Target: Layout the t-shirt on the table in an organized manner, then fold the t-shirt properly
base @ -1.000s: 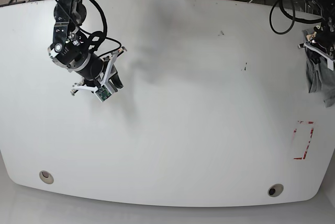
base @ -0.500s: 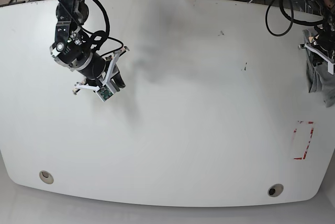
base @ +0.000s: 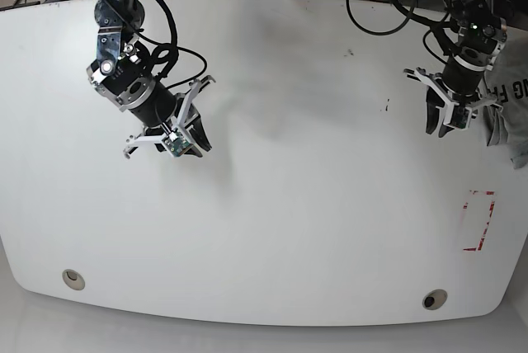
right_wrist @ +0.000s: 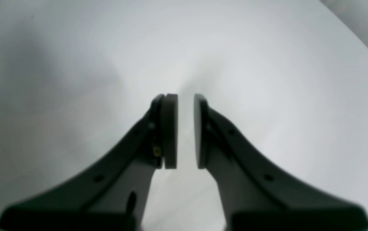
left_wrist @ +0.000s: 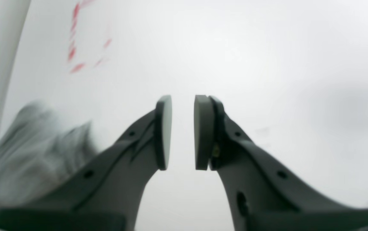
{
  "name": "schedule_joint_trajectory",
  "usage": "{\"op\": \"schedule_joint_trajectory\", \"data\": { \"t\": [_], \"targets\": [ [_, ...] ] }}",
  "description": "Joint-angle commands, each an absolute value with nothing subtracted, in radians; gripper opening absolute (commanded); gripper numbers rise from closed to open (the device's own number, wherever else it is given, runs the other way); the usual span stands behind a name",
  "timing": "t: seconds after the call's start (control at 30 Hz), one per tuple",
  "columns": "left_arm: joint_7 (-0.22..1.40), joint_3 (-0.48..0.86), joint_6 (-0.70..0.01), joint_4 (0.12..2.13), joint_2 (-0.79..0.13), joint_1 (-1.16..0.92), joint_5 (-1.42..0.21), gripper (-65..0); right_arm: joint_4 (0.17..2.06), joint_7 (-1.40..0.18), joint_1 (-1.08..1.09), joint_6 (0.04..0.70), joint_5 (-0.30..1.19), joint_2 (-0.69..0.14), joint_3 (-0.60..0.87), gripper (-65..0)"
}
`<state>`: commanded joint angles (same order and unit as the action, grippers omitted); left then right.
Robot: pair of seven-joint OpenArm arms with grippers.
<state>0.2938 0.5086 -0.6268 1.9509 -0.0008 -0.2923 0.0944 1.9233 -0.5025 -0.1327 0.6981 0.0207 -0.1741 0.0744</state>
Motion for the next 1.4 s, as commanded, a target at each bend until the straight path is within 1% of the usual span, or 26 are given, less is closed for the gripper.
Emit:
{"op": "schedule_joint_trajectory", "data": {
  "t": [0.07, 0.13, 0.2, 0.33, 0.4, 0.7, 0.93, 1.1, 1.27, 1.4],
  "targets": [
    [0.219, 0.47, -0.585, 1.951, 0.004, -0.337, 0.117, -53.9, 1.913, -0.414, -0.166, 0.698, -0.042, -0.171, 0.076, -56.9],
    [0.177, 0.452, -0.559, 1.951, 0.004, -0.367, 0.122, -53.9, 1.911, -0.36, -0.196, 0.674, -0.068, -0.171, 0.076, -56.9],
    [0.14, 0.426, -0.524, 1.952, 0.004, -0.417, 0.122, -53.9, 1.919, -0.289, -0.255, 0.615, -0.09, -0.171, 0.073, -57.1],
    [0.117, 0.395, -0.492, 1.971, 0.004, -0.53, 0.122, -53.9, 1.966, -0.22, -0.363, 0.536, -0.105, -0.177, 0.076, -57.1],
    [0.116, 0.394, -0.487, 1.985, 0.005, -0.567, 0.122, -53.9, 1.982, -0.211, -0.412, 0.522, -0.105, -0.179, 0.084, -57.1],
    [0.114, 0.397, -0.49, 2.002, 0.005, -0.846, 0.116, -53.9, 2.018, -0.2, -0.691, 0.529, -0.093, -0.183, 0.18, -57.1],
    [0.114, 0.363, -0.495, 2.003, 0.005, -1.052, 0.094, -54.0, 2.023, -0.128, -0.935, 0.527, -0.093, -0.182, 0.186, -57.1],
    [0.114, 0.361, -0.504, 2.0, 0.001, -1.191, 0.021, -54.0, 2.023, -0.073, -1.118, 0.526, -0.093, -0.177, 0.179, -57.1],
    [0.117, 0.384, -0.501, 1.992, 0.001, -1.248, 0.013, -54.0, 2.015, -0.074, -1.221, 0.527, -0.09, -0.177, 0.179, -57.1],
    [0.119, 0.395, -0.501, 1.919, -0.001, -1.244, 0.015, -54.0, 1.963, -0.074, -1.273, 0.527, -0.077, -0.182, 0.179, -57.1]
  ]
}}
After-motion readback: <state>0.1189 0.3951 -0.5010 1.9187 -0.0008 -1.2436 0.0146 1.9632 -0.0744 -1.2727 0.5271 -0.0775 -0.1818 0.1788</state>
